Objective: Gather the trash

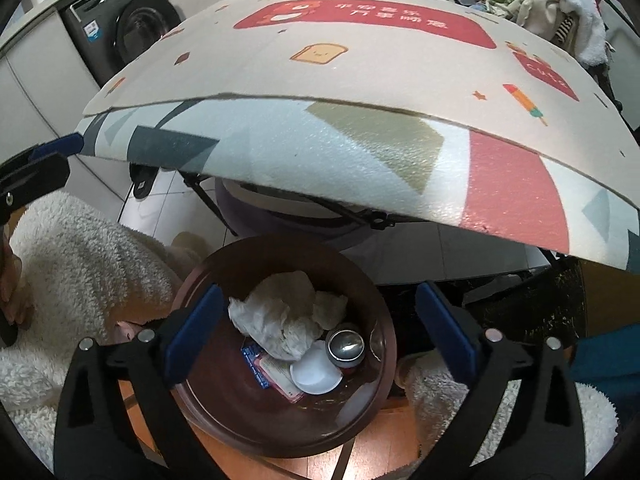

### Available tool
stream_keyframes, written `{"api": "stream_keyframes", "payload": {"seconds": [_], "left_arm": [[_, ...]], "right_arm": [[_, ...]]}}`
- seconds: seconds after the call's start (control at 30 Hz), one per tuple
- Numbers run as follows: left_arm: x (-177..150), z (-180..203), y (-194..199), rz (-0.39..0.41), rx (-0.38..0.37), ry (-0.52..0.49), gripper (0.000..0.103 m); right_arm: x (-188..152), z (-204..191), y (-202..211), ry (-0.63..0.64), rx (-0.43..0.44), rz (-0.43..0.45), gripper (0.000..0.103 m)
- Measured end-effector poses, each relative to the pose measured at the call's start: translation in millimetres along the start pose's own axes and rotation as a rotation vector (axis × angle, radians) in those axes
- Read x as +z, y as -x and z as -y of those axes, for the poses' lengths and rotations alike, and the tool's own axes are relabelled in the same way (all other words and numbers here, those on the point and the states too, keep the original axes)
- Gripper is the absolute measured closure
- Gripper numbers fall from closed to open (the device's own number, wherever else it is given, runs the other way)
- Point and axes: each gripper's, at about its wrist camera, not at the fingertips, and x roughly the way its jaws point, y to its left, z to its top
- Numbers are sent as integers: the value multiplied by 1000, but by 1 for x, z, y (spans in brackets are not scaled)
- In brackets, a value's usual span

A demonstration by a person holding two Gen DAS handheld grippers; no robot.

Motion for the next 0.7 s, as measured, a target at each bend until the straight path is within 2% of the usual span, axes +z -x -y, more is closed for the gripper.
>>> {"api": "stream_keyframes", "payload": {"seconds": [0.2,0.23,0.4,0.47,0.5,0.57,0.6,0.7], "left_arm": [[6,1,2,10,21,-11,8],[11,3,6,31,37,-24,6],[47,16,34,135,80,-127,6],[63,23,51,201,130,-151,6],[74,28,62,251,185,-160,6],[87,32,75,302,248,-165,6],[94,34,83,322,254,-164,6],[111,35,104,361,210,-143,6]], "right_arm": [[9,6,12,-21,-32,38,6],[14,7,19,-17,-43,56,6],[50,13,69,-17,-80,198,6],[69,15,99,-19,-97,273,6],[74,16,107,-17,-102,295,6],[88,17,131,-8,-122,350,6],[94,16,144,0,-132,381,6],[103,15,168,17,-159,432,6]]}}
